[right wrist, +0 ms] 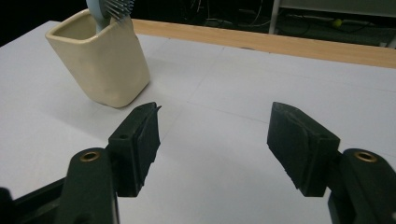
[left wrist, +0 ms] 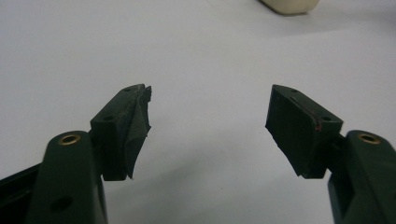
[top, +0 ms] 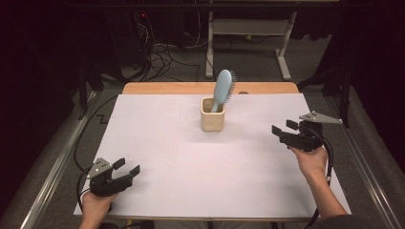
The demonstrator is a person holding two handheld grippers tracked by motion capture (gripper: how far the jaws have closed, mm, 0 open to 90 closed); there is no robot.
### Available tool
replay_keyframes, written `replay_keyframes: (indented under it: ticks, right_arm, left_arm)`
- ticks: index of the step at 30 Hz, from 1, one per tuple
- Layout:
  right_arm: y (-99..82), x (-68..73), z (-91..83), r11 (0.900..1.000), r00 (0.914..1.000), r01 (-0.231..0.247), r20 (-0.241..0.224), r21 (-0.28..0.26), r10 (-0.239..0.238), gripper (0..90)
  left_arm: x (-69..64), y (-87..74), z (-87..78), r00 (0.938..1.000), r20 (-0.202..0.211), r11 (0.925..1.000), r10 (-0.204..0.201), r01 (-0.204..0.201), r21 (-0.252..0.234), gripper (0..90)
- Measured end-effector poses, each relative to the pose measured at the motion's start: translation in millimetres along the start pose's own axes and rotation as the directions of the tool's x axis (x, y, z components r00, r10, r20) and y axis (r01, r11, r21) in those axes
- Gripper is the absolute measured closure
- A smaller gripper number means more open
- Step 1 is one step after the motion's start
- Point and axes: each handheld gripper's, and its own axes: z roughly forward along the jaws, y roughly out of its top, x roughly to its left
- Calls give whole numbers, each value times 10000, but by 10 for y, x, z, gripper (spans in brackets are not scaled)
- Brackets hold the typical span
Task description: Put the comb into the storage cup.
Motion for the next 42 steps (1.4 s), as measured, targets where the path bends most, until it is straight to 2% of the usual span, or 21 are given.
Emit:
replay_keyframes:
  ticks: [12,27,42]
  right_arm:
    - [-88,-20,-67,9998,9999,-159,-68,-69,159,352]
    - [-196,7,-187,9996,9997,-65,-220,-270,59,347]
    - [-310,-14,-246,9991,9990,-282,-362,-328,270,340]
  left_arm:
    - [3,2,-10,10000,-20,10000,-9,9,-54,307]
    - [5,0,-8,10000,-40,10000,-31,31,-39,306]
    - [10,-1,-12,10000,-41,10000,-75,75,-47,306]
